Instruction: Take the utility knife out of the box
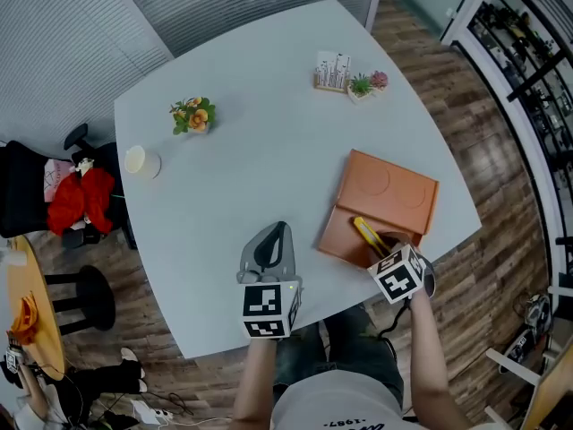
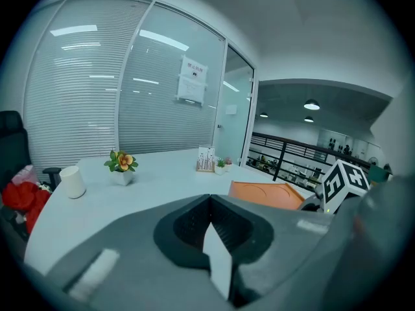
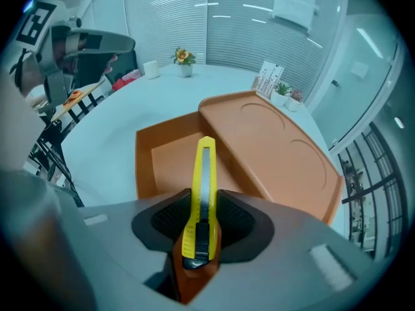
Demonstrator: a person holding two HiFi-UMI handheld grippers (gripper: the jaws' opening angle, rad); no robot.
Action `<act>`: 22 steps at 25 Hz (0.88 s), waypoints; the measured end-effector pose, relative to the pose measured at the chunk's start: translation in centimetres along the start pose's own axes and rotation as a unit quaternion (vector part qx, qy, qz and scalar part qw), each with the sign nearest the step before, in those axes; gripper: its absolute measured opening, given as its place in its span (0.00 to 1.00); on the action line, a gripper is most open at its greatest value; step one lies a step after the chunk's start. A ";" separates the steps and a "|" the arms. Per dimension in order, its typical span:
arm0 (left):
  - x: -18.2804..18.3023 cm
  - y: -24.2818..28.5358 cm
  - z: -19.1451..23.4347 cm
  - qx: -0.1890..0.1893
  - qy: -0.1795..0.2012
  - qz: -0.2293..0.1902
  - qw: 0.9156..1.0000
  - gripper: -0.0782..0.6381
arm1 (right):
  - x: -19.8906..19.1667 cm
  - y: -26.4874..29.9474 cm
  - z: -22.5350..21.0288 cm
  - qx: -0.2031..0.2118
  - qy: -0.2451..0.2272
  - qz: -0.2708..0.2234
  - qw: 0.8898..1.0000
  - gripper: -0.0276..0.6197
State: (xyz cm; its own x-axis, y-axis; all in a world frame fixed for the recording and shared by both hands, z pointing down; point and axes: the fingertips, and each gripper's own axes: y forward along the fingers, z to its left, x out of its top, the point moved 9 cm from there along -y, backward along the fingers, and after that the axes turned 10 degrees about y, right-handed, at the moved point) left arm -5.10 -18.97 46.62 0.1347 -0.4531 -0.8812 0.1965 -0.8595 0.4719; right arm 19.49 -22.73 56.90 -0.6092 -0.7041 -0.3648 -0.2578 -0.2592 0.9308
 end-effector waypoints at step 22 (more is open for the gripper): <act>7.3 -1.4 1.4 0.013 0.032 -0.092 0.995 0.11 | 6.0 -11.8 -2.3 -0.099 0.099 -0.261 0.955 0.28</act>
State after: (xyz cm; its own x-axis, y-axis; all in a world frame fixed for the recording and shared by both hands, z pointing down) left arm -5.76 -21.43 39.49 0.1615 -0.2729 -0.9484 0.1977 -0.9326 0.3020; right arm 20.64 -25.37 43.78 -0.2783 -0.5509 -0.7868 -0.3293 -0.7148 0.6169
